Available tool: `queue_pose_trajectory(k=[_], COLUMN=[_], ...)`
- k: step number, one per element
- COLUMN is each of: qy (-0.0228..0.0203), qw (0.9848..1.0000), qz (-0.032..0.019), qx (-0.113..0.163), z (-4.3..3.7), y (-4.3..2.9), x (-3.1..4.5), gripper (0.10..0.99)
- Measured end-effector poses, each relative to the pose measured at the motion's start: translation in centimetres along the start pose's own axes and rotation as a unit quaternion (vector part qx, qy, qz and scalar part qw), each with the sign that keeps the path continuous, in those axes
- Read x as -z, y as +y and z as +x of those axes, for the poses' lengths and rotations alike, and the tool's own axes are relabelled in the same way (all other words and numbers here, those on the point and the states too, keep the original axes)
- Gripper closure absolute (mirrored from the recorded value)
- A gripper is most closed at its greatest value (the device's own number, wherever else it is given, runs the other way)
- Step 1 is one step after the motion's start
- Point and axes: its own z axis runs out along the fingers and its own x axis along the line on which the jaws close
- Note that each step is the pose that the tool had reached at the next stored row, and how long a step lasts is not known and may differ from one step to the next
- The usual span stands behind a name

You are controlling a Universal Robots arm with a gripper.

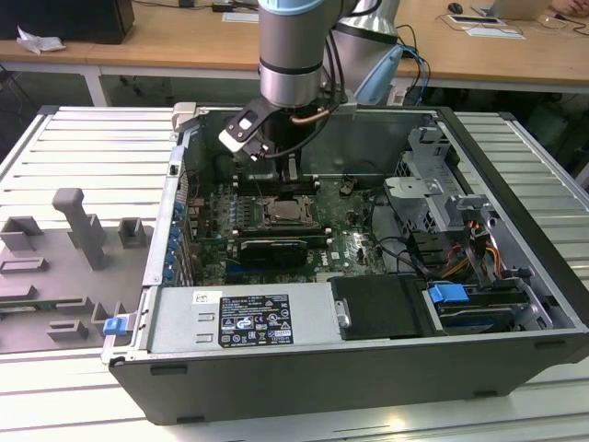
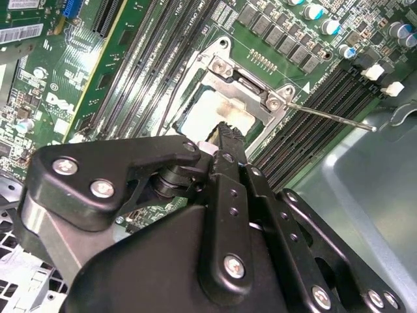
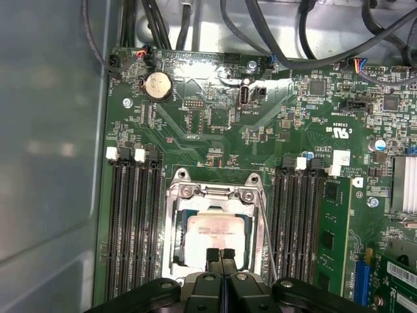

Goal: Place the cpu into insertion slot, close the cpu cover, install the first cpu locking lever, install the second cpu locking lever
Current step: 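Install the first cpu locking lever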

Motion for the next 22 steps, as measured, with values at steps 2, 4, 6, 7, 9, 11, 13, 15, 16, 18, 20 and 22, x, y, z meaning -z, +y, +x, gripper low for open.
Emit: queue_pose_trajectory(k=[2, 4, 6, 7, 9, 11, 13, 15, 16, 18, 20, 22], qy=[0.0, 0.0, 0.0, 0.0, 0.0, -0.0003, -0.0005, -0.0007, -0.0009, -0.0013, -0.0015, -0.0016], qw=[1.0, 1.0, 1.0, 1.0, 1.0, 1.0, 1.0, 1.0, 1.0, 1.0, 1.0, 1.0], qz=[0.0, 0.0, 0.0, 0.0, 0.0, 0.0, 0.0, 0.0, 0.0, 0.0001, 0.0001, 0.0001], qx=[0.0, 0.0, 0.0, 0.0, 0.0, 0.0, 0.0, 0.0, 0.0, 0.0, 0.0, 0.0], z=[0.0, 0.0, 0.01, 0.01, 0.01, 0.01, 0.01, 0.02, 0.02, 0.02, 0.02, 0.03], y=[0.0, 0.01, 0.01, 0.01, 0.02, 0.02, 0.03, 0.03, 0.03, 0.04, 0.05, 0.05], x=[0.13, 0.27, 0.37, 0.45, 0.59, 0.77, 0.9, 1.07, 1.19, 1.43, 1.69, 1.92], gripper=[0.98, 0.98, 0.98, 0.98, 0.98, 0.98, 0.98, 0.98, 0.98, 0.98, 0.98, 0.98])
